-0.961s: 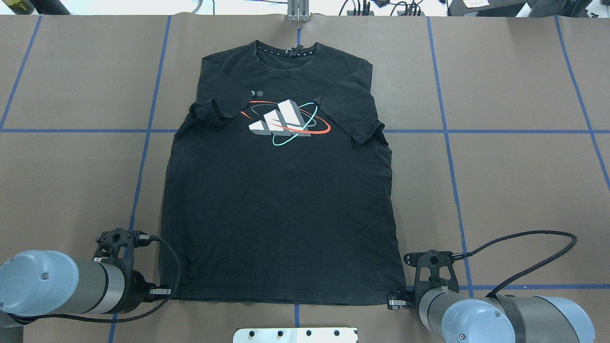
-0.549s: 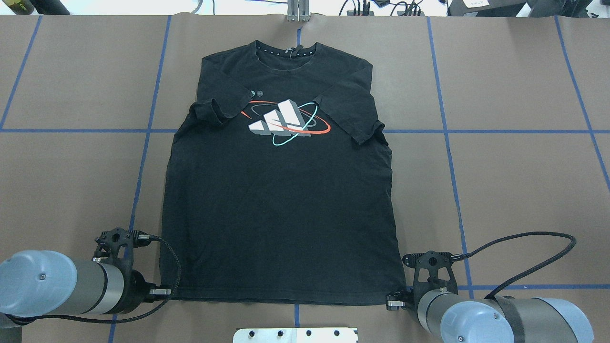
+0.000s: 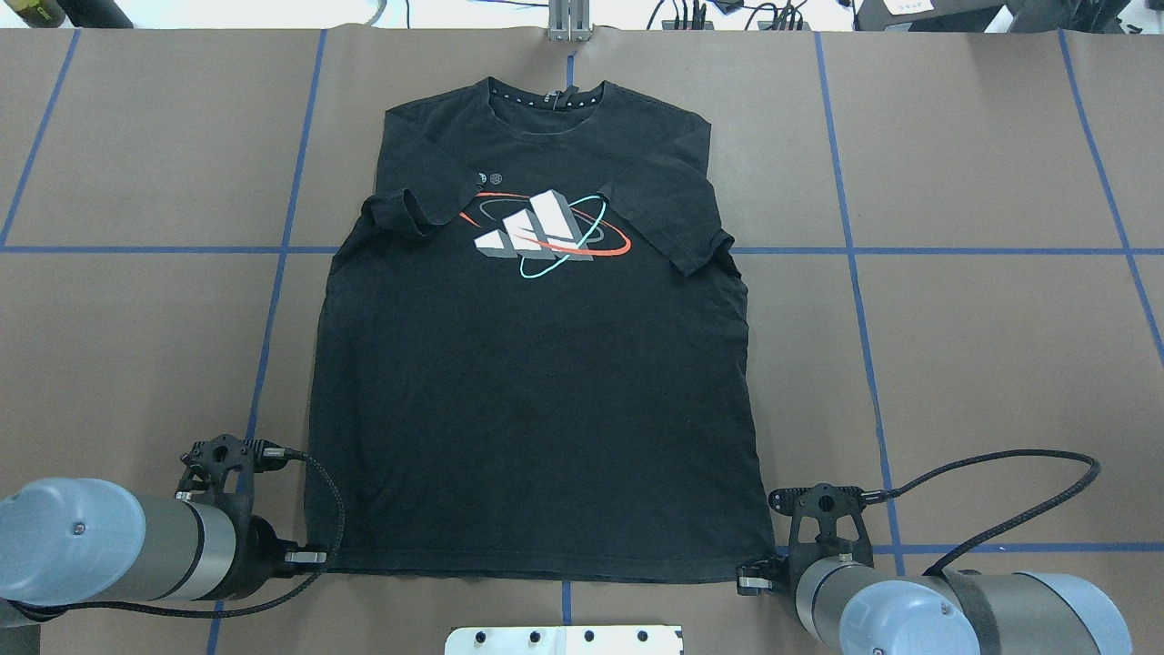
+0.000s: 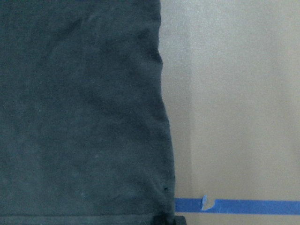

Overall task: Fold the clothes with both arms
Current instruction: 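Close both grippers on the hem corners nearest the robot, then lift the hem with both grippers and fold it toward the collar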

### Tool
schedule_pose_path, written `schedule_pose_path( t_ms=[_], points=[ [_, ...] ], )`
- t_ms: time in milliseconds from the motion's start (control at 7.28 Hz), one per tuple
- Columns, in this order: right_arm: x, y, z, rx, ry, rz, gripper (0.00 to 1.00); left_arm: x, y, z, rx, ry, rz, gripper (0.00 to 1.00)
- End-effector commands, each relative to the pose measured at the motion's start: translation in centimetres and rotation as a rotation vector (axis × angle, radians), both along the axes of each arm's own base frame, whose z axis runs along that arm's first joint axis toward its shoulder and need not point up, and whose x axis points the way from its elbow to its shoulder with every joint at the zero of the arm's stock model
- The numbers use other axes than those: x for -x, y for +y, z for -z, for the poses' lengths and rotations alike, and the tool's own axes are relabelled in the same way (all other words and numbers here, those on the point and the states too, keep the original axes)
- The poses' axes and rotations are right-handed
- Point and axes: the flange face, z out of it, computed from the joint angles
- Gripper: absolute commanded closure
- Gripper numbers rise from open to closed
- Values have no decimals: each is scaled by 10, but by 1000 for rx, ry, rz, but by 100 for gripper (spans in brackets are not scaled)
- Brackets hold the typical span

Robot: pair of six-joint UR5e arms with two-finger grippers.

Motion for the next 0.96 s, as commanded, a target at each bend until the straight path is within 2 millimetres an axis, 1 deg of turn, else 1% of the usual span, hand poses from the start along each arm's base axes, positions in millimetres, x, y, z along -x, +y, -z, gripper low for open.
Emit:
schedule_pose_path(
  t_ms=[0, 137, 275, 412, 549, 686, 824],
  points=[
    [-1, -1, 4, 8, -11, -14, 100, 1, 0, 3, -1, 5, 0, 100],
    [-10, -7, 16, 14, -37, -22, 100, 4, -1, 7, -3, 14, 3, 100],
    [-35, -22, 41, 40, -94, -32, 100, 14, 2, 19, 20, 18, -23, 100],
    [-59, -32, 57, 106, -114, 4, 100, 34, 15, 49, 72, 15, -107, 100],
    [-82, -33, 77, 157, -132, 44, 100, 63, 18, 80, 74, 38, -134, 100],
    [-109, -22, 100, 195, -177, 128, 100, 83, 23, 100, 68, 81, -168, 100],
    [-143, -6, 123, 236, -233, 216, 100, 100, 26, 116, 95, 128, -211, 100]
  ],
)
